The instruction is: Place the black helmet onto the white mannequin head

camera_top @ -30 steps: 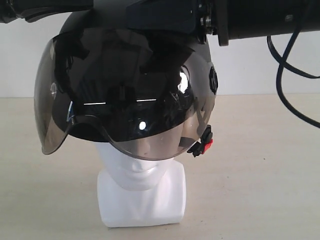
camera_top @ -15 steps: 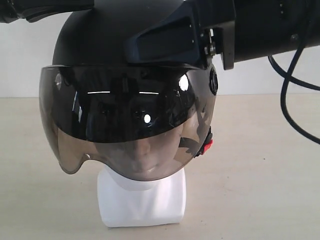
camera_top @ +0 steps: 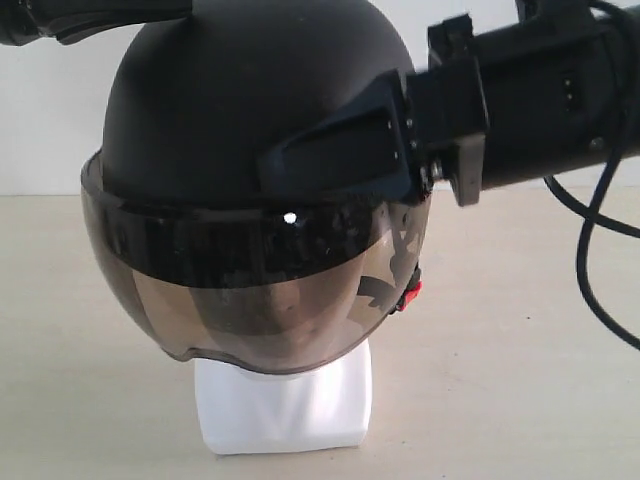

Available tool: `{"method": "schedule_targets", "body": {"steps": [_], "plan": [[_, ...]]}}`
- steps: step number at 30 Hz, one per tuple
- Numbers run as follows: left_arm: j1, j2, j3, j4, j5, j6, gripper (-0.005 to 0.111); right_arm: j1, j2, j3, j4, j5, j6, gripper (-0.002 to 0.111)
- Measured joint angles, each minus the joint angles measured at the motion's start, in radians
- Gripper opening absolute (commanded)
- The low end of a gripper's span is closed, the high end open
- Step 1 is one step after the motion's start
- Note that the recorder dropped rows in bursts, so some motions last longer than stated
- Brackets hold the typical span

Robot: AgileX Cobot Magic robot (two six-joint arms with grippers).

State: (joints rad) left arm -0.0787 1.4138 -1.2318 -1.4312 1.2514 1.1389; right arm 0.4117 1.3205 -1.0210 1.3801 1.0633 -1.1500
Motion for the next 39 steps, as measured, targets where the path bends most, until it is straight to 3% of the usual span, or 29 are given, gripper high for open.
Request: {"method": "schedule_targets", "body": {"steps": [12, 17, 19, 22, 25, 27, 33, 39], "plan": [[0.000, 0.000, 0.000, 0.000, -0.002, -0.004, 0.004, 0.000, -0.008, 0.007, -0.019, 0.009, -0.010, 0.000], [0.000, -0.023, 0.000, 0.019, -0.017, -0.004, 0.004, -0.006, -0.124, 0.016, -0.061, -0.171, 0.052, 0.000], [0.000, -0.043, 0.000, 0.048, -0.031, -0.020, 0.004, -0.026, -0.196, 0.016, -0.182, -0.317, 0.188, 0.001], [0.000, -0.065, 0.000, 0.083, -0.039, -0.054, 0.004, -0.050, -0.231, 0.016, -0.557, -0.425, 0.486, 0.018], [0.000, -0.069, 0.000, 0.093, -0.039, -0.076, 0.004, -0.050, -0.233, 0.039, -0.770, -0.420, 0.628, 0.042], [0.000, -0.071, 0.000, 0.097, -0.039, -0.088, 0.004, -0.050, -0.223, 0.074, -0.877, -0.434, 0.687, 0.051], [0.000, -0.073, 0.000, 0.097, -0.039, -0.102, 0.004, -0.050, -0.152, 0.189, -1.003, -0.533, 0.773, 0.051], [0.000, -0.073, 0.000, 0.097, -0.040, -0.106, 0.004, -0.050, -0.045, 0.216, -0.842, -0.645, 0.614, 0.051]]}}
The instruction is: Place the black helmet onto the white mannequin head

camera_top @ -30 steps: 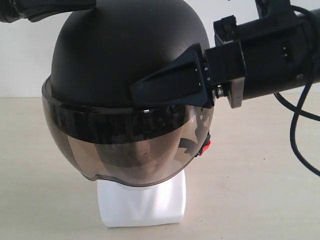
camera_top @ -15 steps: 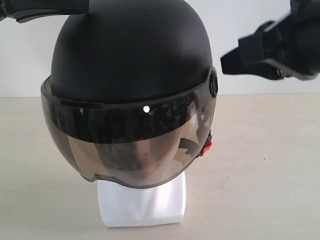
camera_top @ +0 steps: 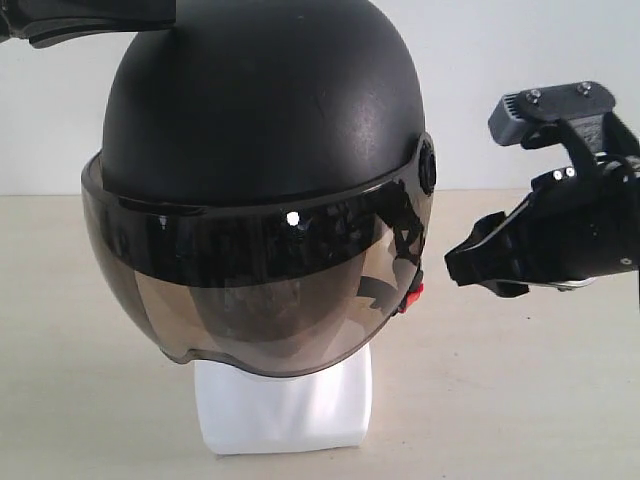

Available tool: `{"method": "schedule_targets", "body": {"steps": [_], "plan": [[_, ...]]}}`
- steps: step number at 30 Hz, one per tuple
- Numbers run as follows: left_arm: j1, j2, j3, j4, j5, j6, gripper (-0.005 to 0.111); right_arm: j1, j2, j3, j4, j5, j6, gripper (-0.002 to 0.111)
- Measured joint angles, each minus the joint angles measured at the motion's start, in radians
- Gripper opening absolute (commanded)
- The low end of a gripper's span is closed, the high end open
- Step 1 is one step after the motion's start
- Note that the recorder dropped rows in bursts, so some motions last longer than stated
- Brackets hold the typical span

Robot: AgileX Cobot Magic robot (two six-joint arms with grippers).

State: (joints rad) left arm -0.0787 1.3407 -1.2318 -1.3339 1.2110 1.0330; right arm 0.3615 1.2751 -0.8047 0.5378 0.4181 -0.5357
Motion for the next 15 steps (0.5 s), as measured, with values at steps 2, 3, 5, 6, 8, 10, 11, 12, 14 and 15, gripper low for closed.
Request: {"method": "schedule_targets", "body": {"steps": [2, 3, 5, 6, 8, 10, 11, 12, 14, 15], "plan": [[0.000, 0.000, 0.000, 0.000, 0.000, 0.000, 0.004, 0.000, 0.029, 0.000, 0.107, -0.002, -0.096, 0.051], [0.000, 0.000, 0.000, 0.000, 0.000, 0.000, 0.004, 0.000, 0.042, 0.000, 0.161, 0.000, -0.146, 0.051], [0.000, 0.000, 0.000, 0.000, 0.000, -0.002, 0.004, 0.000, 0.056, 0.002, 0.254, 0.013, -0.233, 0.051], [0.000, 0.000, 0.000, 0.000, 0.000, -0.002, 0.004, 0.000, 0.059, 0.002, 0.304, 0.021, -0.280, 0.051], [0.000, 0.000, 0.000, 0.000, 0.000, -0.002, 0.004, 0.000, 0.059, 0.002, 0.383, 0.030, -0.358, 0.051], [0.000, 0.000, 0.000, 0.000, 0.000, -0.002, 0.004, 0.000, 0.059, 0.002, 0.447, 0.034, -0.427, 0.051], [0.000, 0.000, 0.000, 0.002, 0.000, -0.002, 0.004, 0.000, 0.060, 0.002, 0.464, 0.040, -0.445, 0.051], [0.000, 0.000, 0.000, 0.002, 0.000, -0.002, 0.004, 0.000, 0.060, 0.002, 0.477, 0.048, -0.462, 0.051], [0.000, 0.000, 0.000, 0.002, 0.000, -0.002, 0.004, 0.000, 0.060, 0.007, 0.502, 0.050, -0.494, 0.051], [0.000, 0.000, 0.000, 0.002, 0.000, -0.002, 0.004, 0.000, 0.062, 0.013, 0.517, 0.041, -0.514, 0.051]]}}
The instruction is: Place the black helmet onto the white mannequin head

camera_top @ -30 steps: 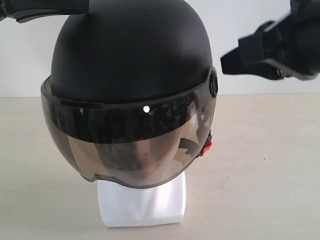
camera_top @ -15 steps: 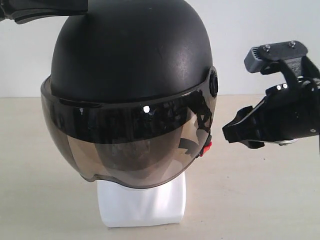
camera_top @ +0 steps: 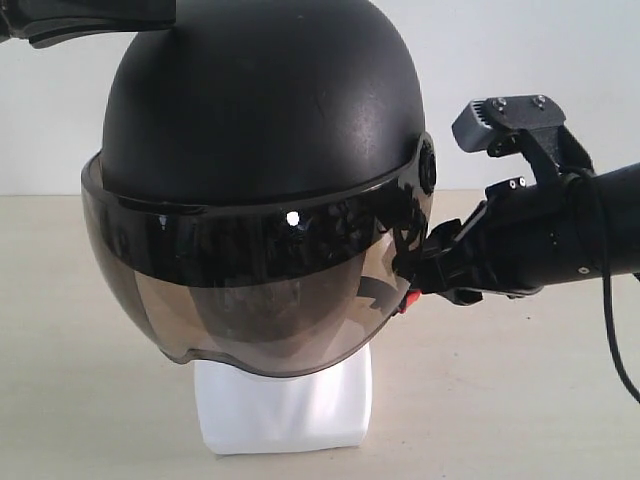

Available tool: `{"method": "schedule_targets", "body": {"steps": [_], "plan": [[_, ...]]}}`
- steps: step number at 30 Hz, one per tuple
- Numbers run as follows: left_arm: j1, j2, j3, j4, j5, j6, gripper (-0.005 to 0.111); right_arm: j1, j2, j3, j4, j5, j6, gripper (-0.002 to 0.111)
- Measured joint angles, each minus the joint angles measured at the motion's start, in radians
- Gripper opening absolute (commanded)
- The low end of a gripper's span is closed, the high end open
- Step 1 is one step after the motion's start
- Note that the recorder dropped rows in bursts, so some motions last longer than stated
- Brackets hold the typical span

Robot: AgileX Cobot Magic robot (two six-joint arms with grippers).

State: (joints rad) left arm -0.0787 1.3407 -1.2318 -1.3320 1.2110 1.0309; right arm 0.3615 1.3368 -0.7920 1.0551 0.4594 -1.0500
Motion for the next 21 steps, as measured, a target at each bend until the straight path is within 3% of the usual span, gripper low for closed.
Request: {"method": "schedule_targets", "body": {"steps": [6, 8, 11, 12, 14, 15, 18, 21], "plan": [[0.000, 0.000, 0.000, 0.000, 0.000, 0.000, 0.004, 0.000, 0.033, 0.010, 0.148, -0.003, -0.155, 0.052], [0.000, 0.000, 0.000, 0.000, 0.000, 0.000, 0.004, 0.000, 0.056, 0.011, 0.185, 0.004, -0.198, 0.060], [0.000, 0.000, 0.000, 0.000, 0.000, 0.000, 0.004, 0.000, 0.086, 0.014, 0.219, -0.005, -0.262, 0.083], [0.000, 0.000, 0.000, 0.000, 0.000, 0.000, 0.004, 0.000, 0.101, 0.014, 0.244, -0.016, -0.299, 0.082], [0.000, 0.000, 0.000, 0.000, 0.000, 0.000, 0.004, 0.000, 0.116, 0.014, 0.260, -0.035, -0.318, 0.070], [0.000, 0.000, 0.000, 0.000, 0.000, 0.000, 0.004, 0.000, 0.120, 0.014, 0.264, -0.042, -0.319, 0.058], [0.000, 0.000, 0.000, 0.000, 0.002, 0.000, 0.004, 0.000, 0.156, 0.014, 0.286, -0.070, -0.332, 0.042], [0.000, 0.000, 0.000, 0.000, 0.002, 0.000, 0.004, 0.000, 0.173, 0.014, 0.297, -0.080, -0.337, 0.004]]}}
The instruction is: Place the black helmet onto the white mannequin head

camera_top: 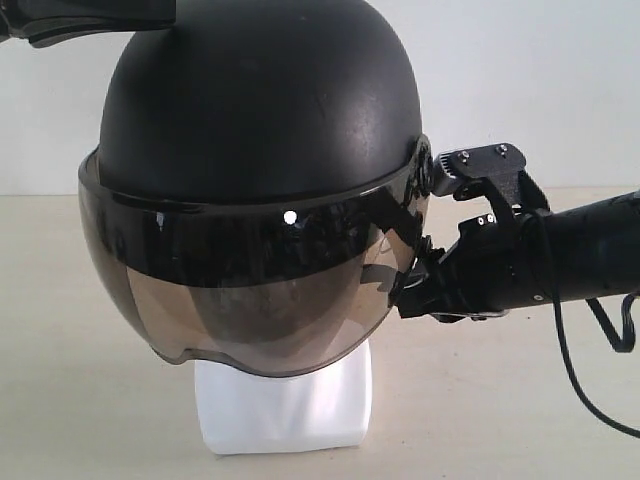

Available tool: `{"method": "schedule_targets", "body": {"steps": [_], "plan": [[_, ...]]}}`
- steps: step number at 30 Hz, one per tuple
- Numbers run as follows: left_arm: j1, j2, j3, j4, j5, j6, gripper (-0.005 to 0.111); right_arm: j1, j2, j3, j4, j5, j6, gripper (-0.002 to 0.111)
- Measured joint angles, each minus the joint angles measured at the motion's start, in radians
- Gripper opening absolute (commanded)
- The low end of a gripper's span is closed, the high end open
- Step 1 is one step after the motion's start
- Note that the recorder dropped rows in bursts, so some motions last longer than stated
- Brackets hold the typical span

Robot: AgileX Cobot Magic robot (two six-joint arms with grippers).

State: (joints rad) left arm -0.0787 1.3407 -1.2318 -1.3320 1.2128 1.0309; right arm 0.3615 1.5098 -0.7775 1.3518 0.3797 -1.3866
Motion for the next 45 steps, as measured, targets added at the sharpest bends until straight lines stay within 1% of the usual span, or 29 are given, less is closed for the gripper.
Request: {"method": "schedule_targets", "body": {"steps": [1, 8, 20, 27, 28, 29, 30, 32, 33, 35, 36, 39, 41, 43, 45], "plan": [[0.000, 0.000, 0.000, 0.000, 0.000, -0.002, 0.004, 0.000, 0.000, 0.000, 0.000, -0.005, -0.002, 0.000], [0.000, 0.000, 0.000, 0.000, 0.016, -0.018, 0.004, 0.000, 0.001, 0.000, 0.022, -0.108, -0.011, 0.000], [0.000, 0.000, 0.002, -0.012, 0.016, -0.018, 0.004, 0.004, 0.001, -0.006, 0.026, -0.190, -0.038, 0.000], [0.000, 0.000, 0.002, -0.012, 0.016, -0.018, 0.004, 0.005, 0.001, -0.012, 0.026, -0.201, -0.041, 0.000], [0.000, 0.000, 0.002, -0.012, 0.016, -0.018, 0.004, 0.005, 0.001, -0.014, 0.026, -0.201, -0.041, 0.002], [0.000, 0.000, 0.002, -0.012, 0.016, -0.018, 0.004, 0.005, 0.001, -0.017, 0.026, -0.201, -0.041, 0.006], [0.000, 0.000, 0.002, -0.012, 0.016, -0.018, 0.004, 0.005, 0.001, -0.017, 0.026, -0.204, -0.041, 0.013], [0.000, 0.000, 0.002, -0.012, 0.016, -0.018, 0.004, 0.005, 0.002, -0.017, 0.026, -0.205, -0.041, 0.032], [0.000, 0.000, 0.002, -0.012, 0.016, -0.018, 0.004, 0.005, 0.002, -0.017, 0.026, -0.205, -0.041, 0.048], [0.000, 0.000, 0.002, -0.014, 0.016, -0.018, 0.004, 0.005, 0.002, -0.017, 0.026, -0.210, -0.036, 0.067], [0.000, 0.000, 0.002, -0.014, 0.016, -0.018, 0.004, 0.005, 0.003, -0.017, 0.026, -0.219, -0.033, 0.071], [0.000, -0.005, 0.004, -0.014, 0.014, -0.018, 0.004, 0.004, 0.005, -0.017, 0.026, -0.239, -0.022, 0.069], [0.000, -0.008, 0.006, -0.014, 0.012, -0.018, 0.008, 0.004, 0.005, -0.017, 0.026, -0.244, 0.000, 0.069], [0.000, -0.015, 0.006, -0.014, 0.010, -0.018, 0.016, 0.004, 0.005, -0.017, 0.026, -0.246, 0.021, 0.069], [0.000, -0.023, 0.006, -0.014, 0.010, -0.018, 0.031, 0.004, 0.005, -0.017, 0.026, -0.246, 0.035, 0.069]]}}
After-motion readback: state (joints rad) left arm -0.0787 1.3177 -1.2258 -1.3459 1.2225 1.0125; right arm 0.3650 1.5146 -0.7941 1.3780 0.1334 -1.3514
